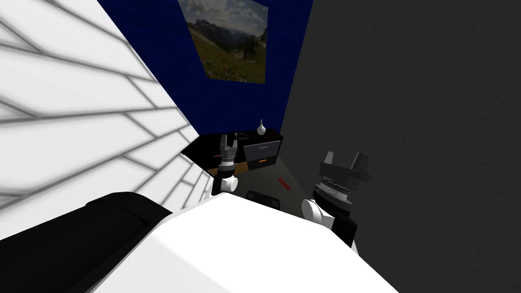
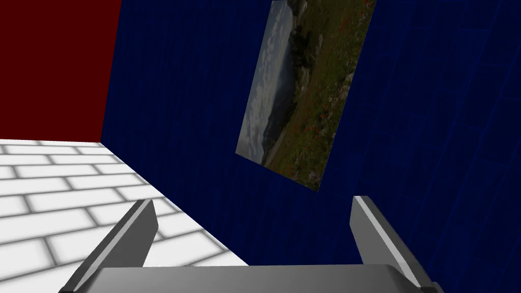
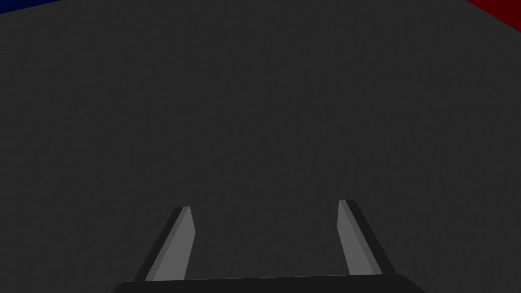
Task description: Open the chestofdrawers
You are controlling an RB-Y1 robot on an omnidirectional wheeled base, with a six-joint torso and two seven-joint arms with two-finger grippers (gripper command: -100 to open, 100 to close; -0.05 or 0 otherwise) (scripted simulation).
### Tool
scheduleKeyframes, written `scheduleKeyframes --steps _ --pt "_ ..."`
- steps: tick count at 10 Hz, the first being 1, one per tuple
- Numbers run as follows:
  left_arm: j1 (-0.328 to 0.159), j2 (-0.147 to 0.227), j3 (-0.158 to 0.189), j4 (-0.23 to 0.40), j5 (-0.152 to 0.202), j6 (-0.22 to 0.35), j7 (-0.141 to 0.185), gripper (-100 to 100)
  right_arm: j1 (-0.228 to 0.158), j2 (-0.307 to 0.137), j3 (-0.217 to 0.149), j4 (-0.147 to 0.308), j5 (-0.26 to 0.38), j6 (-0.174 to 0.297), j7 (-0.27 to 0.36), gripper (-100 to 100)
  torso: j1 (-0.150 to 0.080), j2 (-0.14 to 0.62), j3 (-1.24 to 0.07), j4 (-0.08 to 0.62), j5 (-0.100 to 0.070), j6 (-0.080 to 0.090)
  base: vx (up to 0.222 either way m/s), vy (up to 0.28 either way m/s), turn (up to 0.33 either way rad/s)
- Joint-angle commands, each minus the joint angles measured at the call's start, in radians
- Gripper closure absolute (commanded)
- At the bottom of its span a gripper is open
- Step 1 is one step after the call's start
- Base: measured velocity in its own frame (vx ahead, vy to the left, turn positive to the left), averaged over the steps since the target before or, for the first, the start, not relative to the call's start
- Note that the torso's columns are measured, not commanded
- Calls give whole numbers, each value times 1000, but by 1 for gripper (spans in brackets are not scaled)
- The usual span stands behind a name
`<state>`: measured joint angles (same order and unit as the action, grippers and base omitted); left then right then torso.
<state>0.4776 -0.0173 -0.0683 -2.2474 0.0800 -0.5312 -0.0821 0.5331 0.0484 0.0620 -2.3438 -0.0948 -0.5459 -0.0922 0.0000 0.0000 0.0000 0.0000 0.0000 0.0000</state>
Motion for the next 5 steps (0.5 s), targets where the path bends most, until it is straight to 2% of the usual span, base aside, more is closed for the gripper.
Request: scheduleKeyframes --steps 1,5 --pt "0 0 0 0 0 0 0 0 0 0 0 0 0 0 0 0 0 40 -82 41 0 0 0 0 0" --pt "0 0 0 0 0 0 0 0 0 0 0 0 0 0 0 0 0 322 -644 322 0 0 0 0 0"
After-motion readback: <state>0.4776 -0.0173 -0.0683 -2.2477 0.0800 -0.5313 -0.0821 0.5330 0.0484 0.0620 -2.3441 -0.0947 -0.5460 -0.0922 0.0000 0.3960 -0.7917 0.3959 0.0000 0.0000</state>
